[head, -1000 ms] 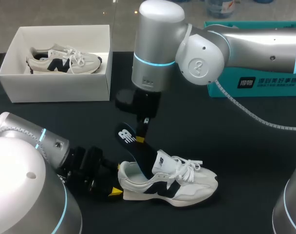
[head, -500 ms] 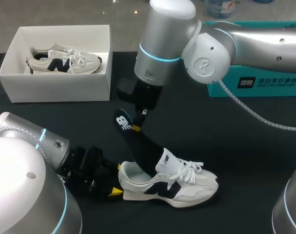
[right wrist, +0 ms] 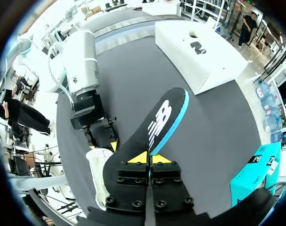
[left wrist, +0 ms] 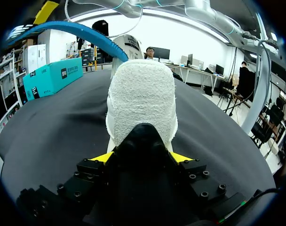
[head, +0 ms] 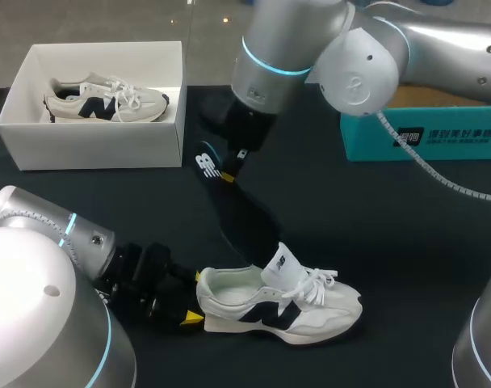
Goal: Take the shoe out of the shoebox, open the shoe tongue, remove and reinsert the insole, then place the shoe into the shoebox
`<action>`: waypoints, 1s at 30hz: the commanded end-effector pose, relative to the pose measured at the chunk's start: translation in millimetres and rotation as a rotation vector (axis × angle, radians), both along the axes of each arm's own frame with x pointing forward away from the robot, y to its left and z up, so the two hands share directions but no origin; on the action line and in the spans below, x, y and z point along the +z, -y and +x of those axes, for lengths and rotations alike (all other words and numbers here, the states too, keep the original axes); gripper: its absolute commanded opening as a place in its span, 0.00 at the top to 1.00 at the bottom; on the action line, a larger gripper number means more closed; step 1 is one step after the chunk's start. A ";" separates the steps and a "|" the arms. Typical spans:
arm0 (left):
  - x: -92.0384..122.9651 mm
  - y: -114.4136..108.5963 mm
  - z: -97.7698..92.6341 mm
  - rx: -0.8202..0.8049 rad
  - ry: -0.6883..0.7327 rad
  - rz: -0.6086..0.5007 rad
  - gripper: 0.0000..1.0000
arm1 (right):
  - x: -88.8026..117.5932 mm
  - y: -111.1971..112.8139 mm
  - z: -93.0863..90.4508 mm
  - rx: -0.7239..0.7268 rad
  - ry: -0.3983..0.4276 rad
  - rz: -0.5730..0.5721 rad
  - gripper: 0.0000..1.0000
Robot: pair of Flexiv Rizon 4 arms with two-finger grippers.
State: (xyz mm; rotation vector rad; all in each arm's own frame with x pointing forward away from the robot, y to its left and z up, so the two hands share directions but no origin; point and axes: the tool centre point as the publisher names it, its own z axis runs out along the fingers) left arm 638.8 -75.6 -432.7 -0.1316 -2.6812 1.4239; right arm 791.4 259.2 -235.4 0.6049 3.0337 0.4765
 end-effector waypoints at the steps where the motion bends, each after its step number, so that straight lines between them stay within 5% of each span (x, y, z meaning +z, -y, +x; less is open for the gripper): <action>1: -3.7 2.1 -1.3 0.000 0.000 0.004 1.00 | 26.8 12.4 2.1 -0.026 0.053 0.008 1.00; 10: -3.7 2.1 -1.3 0.000 0.000 0.004 1.00 | 77.0 10.7 32.9 -0.043 0.111 0.012 1.00; 30: -3.7 2.1 -1.3 0.000 0.000 0.004 1.00 | 77.0 10.7 32.9 -0.043 0.111 0.012 1.00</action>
